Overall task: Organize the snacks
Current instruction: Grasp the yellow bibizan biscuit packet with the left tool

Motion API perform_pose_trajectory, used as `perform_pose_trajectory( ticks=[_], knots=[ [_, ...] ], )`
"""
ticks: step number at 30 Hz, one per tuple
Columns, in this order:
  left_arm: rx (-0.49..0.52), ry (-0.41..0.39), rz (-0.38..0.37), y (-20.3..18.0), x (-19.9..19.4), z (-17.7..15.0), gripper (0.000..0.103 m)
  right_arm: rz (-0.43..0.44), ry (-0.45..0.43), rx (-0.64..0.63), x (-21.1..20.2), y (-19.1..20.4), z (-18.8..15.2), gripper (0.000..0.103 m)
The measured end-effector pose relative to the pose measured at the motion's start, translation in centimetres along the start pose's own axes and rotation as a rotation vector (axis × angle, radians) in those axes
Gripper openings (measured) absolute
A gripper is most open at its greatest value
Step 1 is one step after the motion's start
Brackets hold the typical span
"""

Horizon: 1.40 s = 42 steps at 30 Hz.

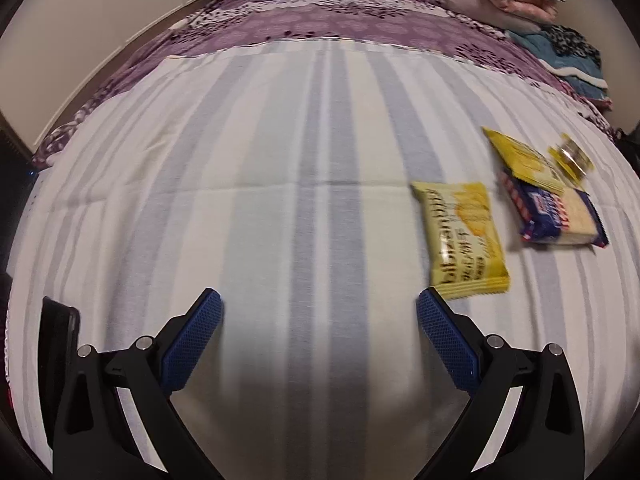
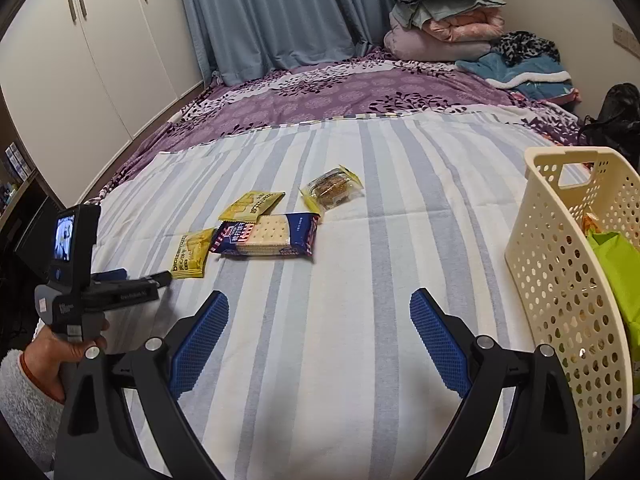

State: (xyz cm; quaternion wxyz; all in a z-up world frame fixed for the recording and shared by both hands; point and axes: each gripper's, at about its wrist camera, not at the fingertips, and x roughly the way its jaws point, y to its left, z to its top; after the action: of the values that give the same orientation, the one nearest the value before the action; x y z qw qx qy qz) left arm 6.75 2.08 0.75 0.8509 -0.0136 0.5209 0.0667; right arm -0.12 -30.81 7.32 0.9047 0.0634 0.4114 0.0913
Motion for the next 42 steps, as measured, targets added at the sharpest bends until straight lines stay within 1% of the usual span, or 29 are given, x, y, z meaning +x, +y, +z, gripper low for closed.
perform_pose_trajectory(
  ticks=[1, 3, 5, 10, 15, 16, 17, 18, 20, 22, 27, 30, 32, 35, 39, 42],
  knots=[
    [-0.025, -0.004, 0.000, 0.7, -0.1, 0.2, 0.100, 0.002, 0.002, -0.002, 0.1, 0.1, 0.0, 0.092],
    [-0.061, -0.021, -0.033, 1.3, -0.6, 0.6, 0.100, 0.002, 0.003, -0.006, 0.2, 0.3, 0.0, 0.092],
    [-0.063, -0.040, -0.067, 0.8, -1.2, 0.9, 0.100, 0.003, 0.006, -0.007, 0.2, 0.4, 0.0, 0.092],
    [0.020, -0.062, -0.133, -3.3, -1.5, 1.6, 0.100, -0.001, 0.014, -0.012, 0.5, 0.6, -0.2, 0.092],
    [0.084, -0.073, -0.148, -6.6, -0.7, 2.0, 0.100, -0.010, 0.020, -0.002, 0.7, 0.0, -0.2, 0.092],
    [0.093, -0.073, -0.143, -7.0, -0.4, 2.0, 0.095, -0.012, 0.022, 0.003, 0.8, -0.1, -0.2, 0.092],
    [0.100, -0.068, -0.140, -7.3, -0.1, 2.1, 0.087, -0.014, 0.024, 0.007, 1.0, -0.3, -0.2, 0.092],
    [0.100, -0.061, -0.145, -7.5, 0.3, 2.3, 0.084, -0.014, 0.025, 0.010, 1.0, -0.4, -0.2, 0.092],
    [0.088, -0.058, -0.148, -7.3, 0.7, 2.5, 0.073, -0.015, 0.030, 0.015, 1.3, -0.6, -0.2, 0.092],
    [0.092, -0.064, -0.130, -7.2, 1.0, 2.7, 0.070, -0.014, 0.035, 0.016, 1.6, -0.7, -0.1, 0.092],
    [0.110, -0.075, -0.124, -6.9, 0.9, 2.5, 0.063, -0.008, 0.046, 0.013, 2.3, -0.5, 0.0, 0.092],
    [0.123, -0.083, -0.122, -6.6, 0.6, 2.1, 0.055, -0.003, 0.051, 0.004, 2.8, -0.2, 0.2, 0.092],
    [0.122, -0.086, -0.123, -6.3, 0.4, 2.0, 0.048, 0.003, 0.050, -0.006, 3.2, 0.1, 0.3, 0.092],
    [0.103, -0.084, -0.140, -5.4, 0.2, 2.0, 0.047, 0.014, 0.040, -0.025, 3.8, 0.6, 0.8, 0.092],
    [0.105, -0.114, -0.138, -4.5, -0.9, 2.0, 0.047, 0.042, 0.037, -0.049, 5.0, 1.1, 1.6, 0.092],
    [0.095, -0.135, -0.149, -3.7, -1.9, 2.4, 0.047, 0.062, 0.038, -0.074, 6.3, 1.8, 2.4, 0.092]
  ],
)
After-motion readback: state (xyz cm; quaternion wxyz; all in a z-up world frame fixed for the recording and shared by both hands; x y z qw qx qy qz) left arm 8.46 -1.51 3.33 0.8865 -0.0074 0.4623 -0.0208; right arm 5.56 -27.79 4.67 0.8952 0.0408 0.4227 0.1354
